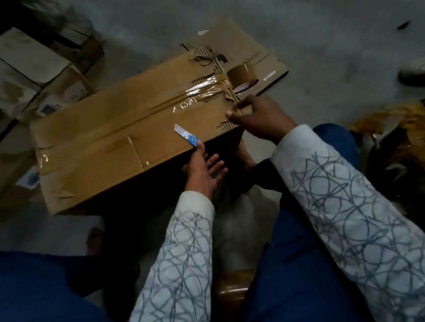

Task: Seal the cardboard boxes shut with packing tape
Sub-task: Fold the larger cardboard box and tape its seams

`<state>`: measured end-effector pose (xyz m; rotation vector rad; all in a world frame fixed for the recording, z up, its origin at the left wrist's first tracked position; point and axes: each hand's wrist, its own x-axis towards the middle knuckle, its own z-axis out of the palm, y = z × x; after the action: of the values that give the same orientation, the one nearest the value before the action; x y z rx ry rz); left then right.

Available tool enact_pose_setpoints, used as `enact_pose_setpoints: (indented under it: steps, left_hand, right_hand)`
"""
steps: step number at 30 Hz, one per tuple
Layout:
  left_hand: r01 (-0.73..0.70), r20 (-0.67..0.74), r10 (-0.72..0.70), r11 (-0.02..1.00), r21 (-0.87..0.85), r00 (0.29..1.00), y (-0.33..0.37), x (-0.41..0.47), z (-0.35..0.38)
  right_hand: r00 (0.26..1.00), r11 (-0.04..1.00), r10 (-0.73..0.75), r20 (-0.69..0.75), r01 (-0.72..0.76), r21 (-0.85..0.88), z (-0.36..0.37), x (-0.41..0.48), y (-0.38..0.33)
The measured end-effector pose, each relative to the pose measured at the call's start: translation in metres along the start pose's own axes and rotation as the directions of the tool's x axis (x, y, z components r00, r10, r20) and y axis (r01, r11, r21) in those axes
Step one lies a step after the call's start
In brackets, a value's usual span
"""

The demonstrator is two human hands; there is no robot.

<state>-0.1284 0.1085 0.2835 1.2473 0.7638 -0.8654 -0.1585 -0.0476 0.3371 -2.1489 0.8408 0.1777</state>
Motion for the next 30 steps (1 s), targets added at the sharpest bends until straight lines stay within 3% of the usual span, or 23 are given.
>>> enact_pose_setpoints:
  steps: [9, 14, 16, 19, 23, 27, 30]
  left_hand:
    - [-0.058, -0.042, 0.061, 0.996, 0.064, 0.997, 0.023, 0.003, -0.007]
    - [-0.249, 0.017, 0.250, 0.955, 0.163, 0.968, 0.015, -0.005, 0.008]
    - [-0.336, 0.116, 0.318, 0.916, 0.221, 0.941, 0.014, -0.012, 0.023]
    - [-0.320, 0.255, 0.261, 0.920, 0.225, 0.931, 0.018, -0.020, 0.046]
    - [-0.220, 0.278, 0.157, 0.952, 0.214, 0.948, 0.027, -0.011, 0.067]
    - [-0.103, 0.321, 0.051, 0.984, 0.146, 0.946, 0.039, 0.007, 0.080]
    - [-0.115, 0.377, 0.059, 0.985, 0.129, 0.925, 0.046, 0.013, 0.088]
  right_hand:
    - [0.998, 0.998, -0.004, 0.070, 0.009, -0.068, 0.017, -0.025, -0.003]
    - [0.998, 0.998, -0.008, 0.060, 0.011, -0.059, 0.009, -0.014, -0.007]
    - [0.995, 0.999, 0.008, 0.100, -0.012, 0.039, 0.005, -0.010, -0.013]
    - [0.980, 0.948, 0.086, 0.178, -0.136, 0.287, -0.001, -0.001, -0.015]
    - [0.961, 0.848, 0.127, 0.245, -0.234, 0.475, -0.012, 0.007, -0.014]
    - [0.939, 0.709, 0.075, 0.336, -0.287, 0.645, -0.024, 0.018, -0.004]
    - [0.937, 0.611, 0.130, 0.324, -0.333, 0.719, -0.023, 0.027, 0.002]
